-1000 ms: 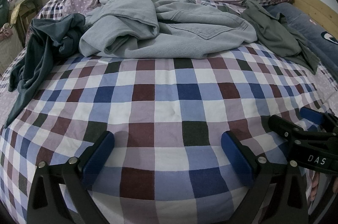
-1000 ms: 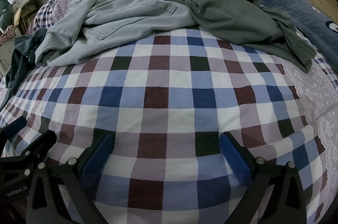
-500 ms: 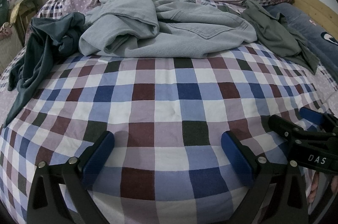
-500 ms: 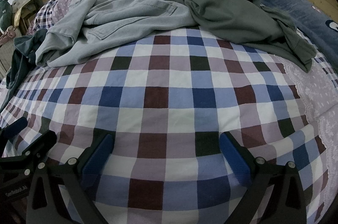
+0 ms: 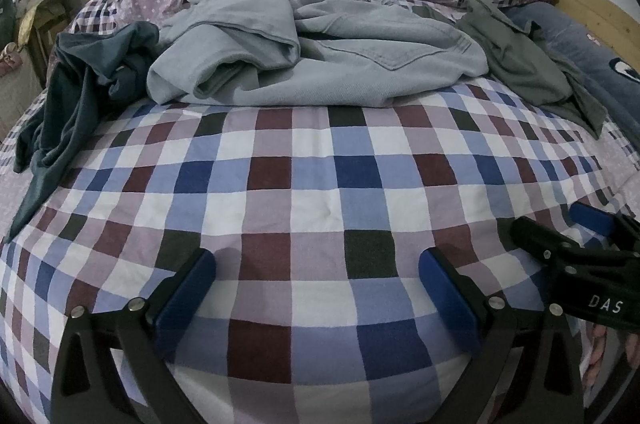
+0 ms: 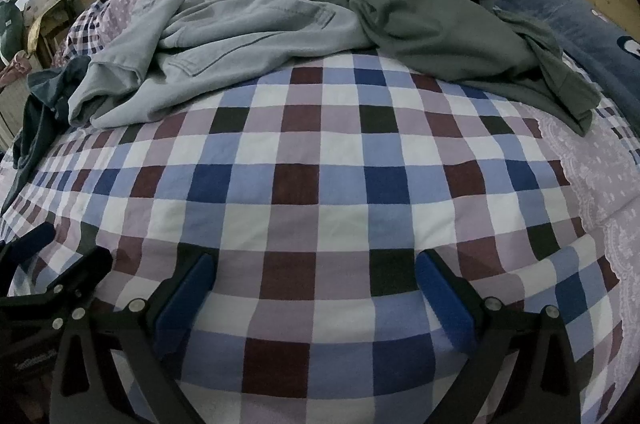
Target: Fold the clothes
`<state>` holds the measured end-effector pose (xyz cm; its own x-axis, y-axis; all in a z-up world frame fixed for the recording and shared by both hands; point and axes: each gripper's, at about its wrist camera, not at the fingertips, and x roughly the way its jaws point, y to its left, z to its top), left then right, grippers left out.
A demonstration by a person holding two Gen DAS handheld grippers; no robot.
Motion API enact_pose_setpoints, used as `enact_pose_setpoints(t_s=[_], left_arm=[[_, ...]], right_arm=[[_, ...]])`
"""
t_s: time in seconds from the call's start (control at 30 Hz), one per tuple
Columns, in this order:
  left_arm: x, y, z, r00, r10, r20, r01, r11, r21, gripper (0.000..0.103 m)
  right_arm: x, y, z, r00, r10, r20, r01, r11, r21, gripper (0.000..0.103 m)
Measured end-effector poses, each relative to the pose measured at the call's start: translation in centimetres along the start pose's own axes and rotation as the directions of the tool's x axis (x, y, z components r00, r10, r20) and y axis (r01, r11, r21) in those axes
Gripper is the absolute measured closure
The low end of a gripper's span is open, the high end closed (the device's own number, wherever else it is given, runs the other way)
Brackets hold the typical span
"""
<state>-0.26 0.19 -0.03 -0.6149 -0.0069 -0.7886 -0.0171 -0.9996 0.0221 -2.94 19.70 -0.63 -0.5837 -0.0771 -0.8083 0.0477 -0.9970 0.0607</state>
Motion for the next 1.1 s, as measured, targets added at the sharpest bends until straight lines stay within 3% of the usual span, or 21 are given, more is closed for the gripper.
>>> enact_pose_setpoints(t_s=[0.23, 0.3, 0.43, 0.63, 0.8, 0.9, 1.1], left_arm=[[-0.2, 0.2, 0.3, 1.0, -0.01, -0.008, 0.01, 1.0, -0.013, 0.001], [-0.6, 0.4, 0.5, 0.999, -0.036, -0.002, 0.036, 0.999, -0.031, 0.001], [-1.7, 0.9, 1.0, 0.994, -0.105, 0.025, 0.106, 0.991, -0.078, 0.001], [-4.3, 1.6, 2.4, 0.977, -0.185, 0.11, 0.199, 0.971, -0.135, 0.001], [-5.8, 2.6, 3.4, 0.957, -0.224, 0.185, 0.258, 0.948, -0.187, 0.001], [-6.2, 3.3, 3.7, 0.947, -0.247, 0.203, 0.289, 0.933, -0.213, 0.001], [-6.1, 4.7, 4.1, 0.931, -0.285, 0.227, 0.341, 0.902, -0.264, 0.001]], right_arm=[[-1.1, -1.8, 0.1, 0.995, 0.096, 0.04, -0.098, 0.992, 0.074, 0.0], [-1.5, -2.5, 0.3, 0.989, 0.133, 0.062, -0.139, 0.985, 0.106, 0.0], [-3.1, -4.7, 1.6, 0.982, 0.122, 0.142, -0.148, 0.971, 0.187, 0.0], [-4.7, -7.9, 6.4, 0.96, 0.144, 0.24, -0.197, 0.957, 0.213, 0.0], [-4.5, -11.2, 11.9, 0.923, 0.186, 0.336, -0.288, 0.914, 0.285, 0.0], [-3.2, -12.9, 15.2, 0.913, 0.181, 0.366, -0.315, 0.883, 0.347, 0.001], [0.8, -16.0, 19.3, 0.94, 0.102, 0.326, -0.251, 0.854, 0.455, 0.029]])
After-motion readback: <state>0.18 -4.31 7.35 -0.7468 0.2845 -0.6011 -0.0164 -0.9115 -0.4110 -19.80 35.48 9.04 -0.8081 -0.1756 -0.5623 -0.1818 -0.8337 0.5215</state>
